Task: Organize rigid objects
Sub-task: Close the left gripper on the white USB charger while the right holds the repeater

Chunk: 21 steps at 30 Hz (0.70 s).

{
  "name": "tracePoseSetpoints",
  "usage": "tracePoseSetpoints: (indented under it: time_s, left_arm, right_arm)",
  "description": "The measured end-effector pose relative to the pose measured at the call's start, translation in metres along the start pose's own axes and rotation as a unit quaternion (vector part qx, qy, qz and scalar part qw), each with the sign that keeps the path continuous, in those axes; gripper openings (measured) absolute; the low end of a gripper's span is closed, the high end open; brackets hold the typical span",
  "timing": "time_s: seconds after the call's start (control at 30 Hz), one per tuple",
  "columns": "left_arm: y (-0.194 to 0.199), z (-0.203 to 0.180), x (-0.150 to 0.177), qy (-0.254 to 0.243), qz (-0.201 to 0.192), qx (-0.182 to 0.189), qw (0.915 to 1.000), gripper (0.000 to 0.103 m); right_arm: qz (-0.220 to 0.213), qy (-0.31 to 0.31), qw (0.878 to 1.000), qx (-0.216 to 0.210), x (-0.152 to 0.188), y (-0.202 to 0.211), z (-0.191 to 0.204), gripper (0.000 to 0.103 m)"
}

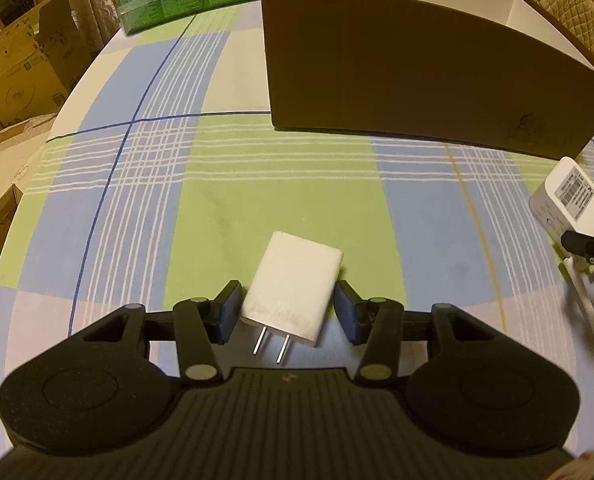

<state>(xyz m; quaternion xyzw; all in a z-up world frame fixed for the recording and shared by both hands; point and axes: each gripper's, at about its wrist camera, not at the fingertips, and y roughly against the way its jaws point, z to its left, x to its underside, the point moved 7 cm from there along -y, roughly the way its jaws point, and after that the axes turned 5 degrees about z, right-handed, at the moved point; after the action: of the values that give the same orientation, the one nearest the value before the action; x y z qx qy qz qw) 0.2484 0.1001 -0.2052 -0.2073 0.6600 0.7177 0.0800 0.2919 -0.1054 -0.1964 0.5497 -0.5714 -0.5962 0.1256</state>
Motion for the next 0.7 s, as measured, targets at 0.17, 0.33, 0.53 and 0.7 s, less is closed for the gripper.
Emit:
tracePoseSetpoints:
  time_s: [0.17,0.33,0.53,0.7]
  left_arm:
    - [0.001,-0.001,0.0,0.001,0.003,-0.001,1.0,0.044]
    - [0.001,-0.005,0.001,-0.001,0.007,-0.001,1.0,0.043]
    - [0.001,-0.009,0.002,-0.006,0.011,0.004,0.9999,0.043]
    - [0.005,-0.012,0.005,-0.008,0.014,0.011,0.9998,0.042]
  right_arm:
    - [0.001,-0.001,1.0,0.0,0.0,0.0,0.001,0.053]
    - [0.005,-0.005,1.0,-0.004,0.001,0.0,0.0,0.053]
    - [0.013,-0.014,1.0,-0.011,0.001,0.002,0.0,0.053]
    - [0.019,-0.026,0.999,-0.026,0.002,0.005,-0.003,0.052]
